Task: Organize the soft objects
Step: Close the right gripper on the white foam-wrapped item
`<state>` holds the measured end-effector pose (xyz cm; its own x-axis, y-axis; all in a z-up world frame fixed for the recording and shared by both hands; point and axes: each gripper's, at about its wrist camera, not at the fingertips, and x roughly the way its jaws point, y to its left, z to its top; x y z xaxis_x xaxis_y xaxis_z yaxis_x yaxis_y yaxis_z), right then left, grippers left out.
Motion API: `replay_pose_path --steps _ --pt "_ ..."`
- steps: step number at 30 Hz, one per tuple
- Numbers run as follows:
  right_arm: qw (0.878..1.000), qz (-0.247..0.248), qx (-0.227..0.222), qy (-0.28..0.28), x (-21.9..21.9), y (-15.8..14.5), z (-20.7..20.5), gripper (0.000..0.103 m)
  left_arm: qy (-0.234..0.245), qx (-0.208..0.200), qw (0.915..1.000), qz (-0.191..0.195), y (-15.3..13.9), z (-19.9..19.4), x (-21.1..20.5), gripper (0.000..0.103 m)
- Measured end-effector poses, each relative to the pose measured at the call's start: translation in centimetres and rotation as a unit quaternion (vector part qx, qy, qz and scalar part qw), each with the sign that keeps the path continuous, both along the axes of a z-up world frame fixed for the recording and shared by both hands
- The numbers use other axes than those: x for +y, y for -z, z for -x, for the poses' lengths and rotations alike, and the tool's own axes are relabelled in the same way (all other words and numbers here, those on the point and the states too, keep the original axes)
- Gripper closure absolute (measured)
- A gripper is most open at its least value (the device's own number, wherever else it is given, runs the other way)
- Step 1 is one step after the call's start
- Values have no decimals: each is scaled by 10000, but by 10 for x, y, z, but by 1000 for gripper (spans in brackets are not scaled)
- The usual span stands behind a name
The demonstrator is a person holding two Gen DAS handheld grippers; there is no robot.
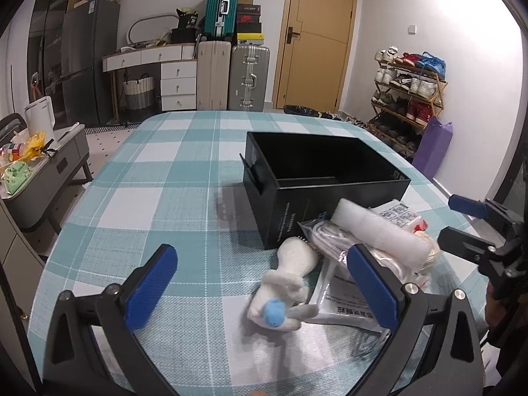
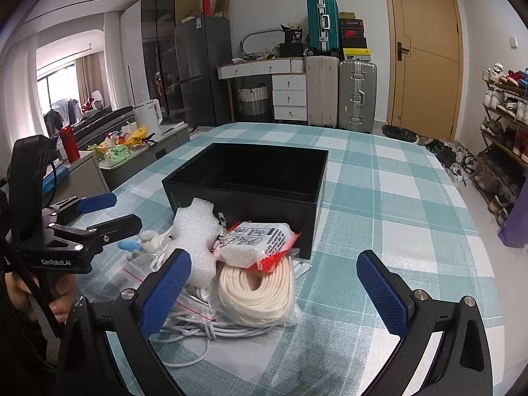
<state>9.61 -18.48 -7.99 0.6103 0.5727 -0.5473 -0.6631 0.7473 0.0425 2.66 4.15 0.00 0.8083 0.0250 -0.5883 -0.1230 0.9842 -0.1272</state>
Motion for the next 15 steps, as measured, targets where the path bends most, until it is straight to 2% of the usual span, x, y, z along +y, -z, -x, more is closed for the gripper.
replay_pose_path --steps 12,15 --pt "9982 87 9 -594 35 -3 6 10 -27 135 9999 8 6 -3 7 0" --pt "9972 59 85 -746 44 -3 4 16 -9 139 9999 4 6 -2 6 0"
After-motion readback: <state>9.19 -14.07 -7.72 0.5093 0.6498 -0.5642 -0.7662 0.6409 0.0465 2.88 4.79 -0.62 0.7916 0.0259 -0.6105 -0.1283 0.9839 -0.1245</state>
